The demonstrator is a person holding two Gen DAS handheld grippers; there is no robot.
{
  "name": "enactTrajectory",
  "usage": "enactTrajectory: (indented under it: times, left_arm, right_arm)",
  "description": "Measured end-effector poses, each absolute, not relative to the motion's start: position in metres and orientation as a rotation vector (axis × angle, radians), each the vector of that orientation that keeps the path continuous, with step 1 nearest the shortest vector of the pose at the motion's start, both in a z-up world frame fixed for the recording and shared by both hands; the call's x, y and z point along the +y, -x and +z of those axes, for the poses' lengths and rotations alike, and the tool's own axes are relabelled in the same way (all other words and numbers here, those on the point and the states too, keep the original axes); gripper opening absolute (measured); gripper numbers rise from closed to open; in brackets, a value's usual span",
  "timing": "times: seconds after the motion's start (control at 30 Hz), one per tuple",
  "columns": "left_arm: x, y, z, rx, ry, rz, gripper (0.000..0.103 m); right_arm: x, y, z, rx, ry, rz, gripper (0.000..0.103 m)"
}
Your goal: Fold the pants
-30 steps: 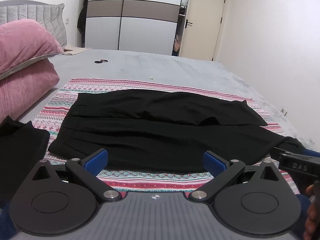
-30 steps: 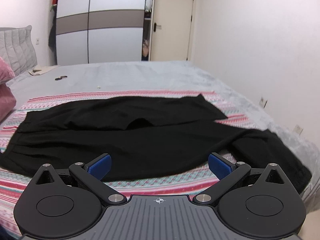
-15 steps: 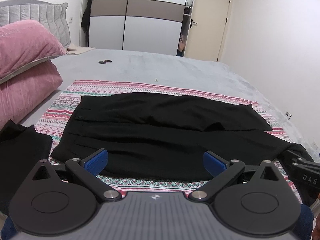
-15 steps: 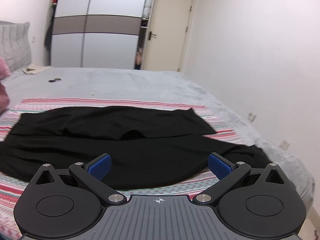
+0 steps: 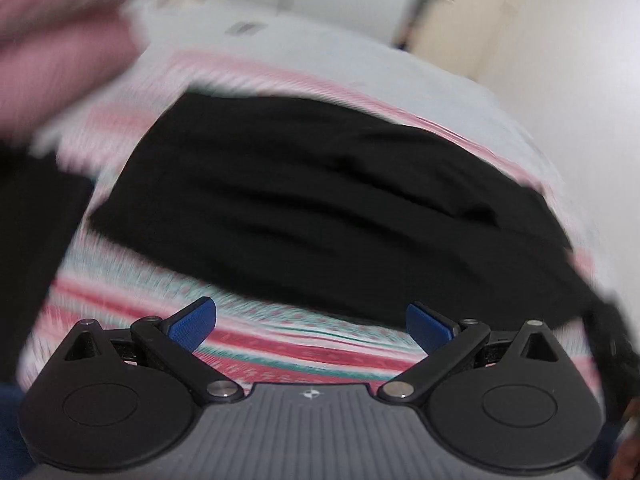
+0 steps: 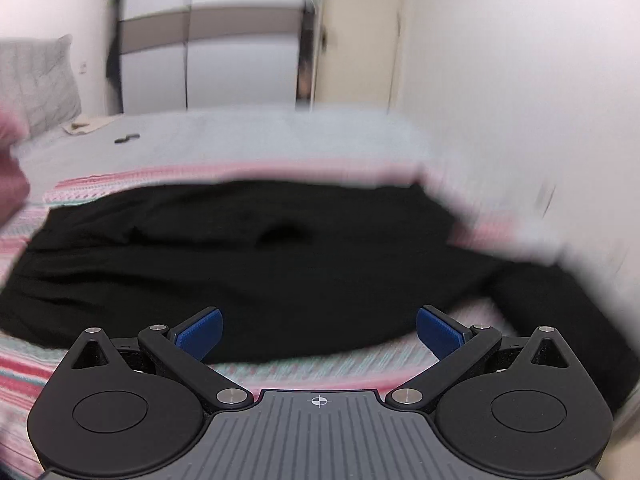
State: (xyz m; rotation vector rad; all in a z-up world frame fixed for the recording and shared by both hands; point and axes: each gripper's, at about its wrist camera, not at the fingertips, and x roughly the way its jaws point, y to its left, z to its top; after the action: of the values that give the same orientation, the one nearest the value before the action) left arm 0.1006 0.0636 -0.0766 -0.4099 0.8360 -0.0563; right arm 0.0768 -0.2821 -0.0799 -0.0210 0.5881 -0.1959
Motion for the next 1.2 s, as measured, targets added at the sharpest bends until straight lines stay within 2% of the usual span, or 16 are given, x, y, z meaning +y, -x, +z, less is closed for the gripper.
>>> enactTrajectory:
  times: [0.1,0.27,0.3,0.37,0.43,0.53,0.57,0.6,0.63,0.67,0.77,0.83,0.97,1.03,1.13,1.2]
  left_arm:
    - [0.109,-0.116,-0.089,0.858,0.562,0.001,0.103]
    - [0.153,-0.146,-0.098,0.835,0.688,0.122,0.103]
    - [0.155,-0.151,-0.101,0.85,0.693,0.146,0.098]
    - [0.157,-0.159,-0.112,0.887,0.687,0.216,0.094]
    - [0.158,-0.17,-0.121,0.904,0.672,0.268,0.09]
    - [0.162,-0.184,-0.139,0.904,0.659,0.307,0.068]
    - [0.162,-0.189,-0.144,0.902,0.663,0.308,0.041]
    - [0.162,-0.193,-0.149,0.906,0.671,0.308,0.019]
    - [0.163,-0.195,-0.154,0.899,0.686,0.305,0.017]
    - [0.162,-0.193,-0.156,0.885,0.687,0.309,0.017]
    - [0.165,-0.175,-0.142,0.792,0.662,0.368,0.017]
    - [0.17,-0.163,-0.122,0.704,0.622,0.396,0.017]
    - [0.178,-0.152,-0.103,0.642,0.516,0.451,0.017]
    - [0.177,-0.156,-0.111,0.686,0.519,0.405,0.017]
    - [0.166,-0.158,-0.113,0.715,0.544,0.331,0.018]
    - [0.156,-0.161,-0.109,0.714,0.498,0.301,0.022]
  right_arm:
    - [-0.365,-0.099,-0.08,0.624,-0.326,-0.256,0.103]
    - [-0.475,-0.143,-0.074,0.572,-0.618,-0.408,0.1]
    - [-0.493,-0.152,-0.078,0.581,-0.669,-0.447,0.097]
    - [-0.526,-0.168,-0.091,0.584,-0.785,-0.5,0.081]
    - [-0.553,-0.181,-0.108,0.566,-0.889,-0.513,0.073]
    - [-0.574,-0.211,-0.132,0.58,-0.937,-0.551,0.057]
    - [-0.577,-0.217,-0.137,0.587,-0.927,-0.567,0.052]
    - [-0.578,-0.222,-0.142,0.582,-0.911,-0.57,0.046]
    - [-0.578,-0.227,-0.144,0.564,-0.897,-0.563,0.022]
    - [-0.58,-0.231,-0.145,0.548,-0.885,-0.553,0.004]
    - [-0.582,-0.231,-0.136,0.452,-0.895,-0.481,0.004]
    - [-0.569,-0.218,-0.105,0.314,-0.809,-0.407,0.004]
    - [-0.5,-0.185,-0.048,0.068,-0.368,-0.293,0.004]
    - [-0.475,-0.191,-0.049,0.16,-0.256,-0.257,0.004]
    - [-0.453,-0.22,-0.081,0.481,-0.179,-0.26,0.004]
    - [-0.433,-0.231,-0.104,0.618,-0.056,-0.287,0.005]
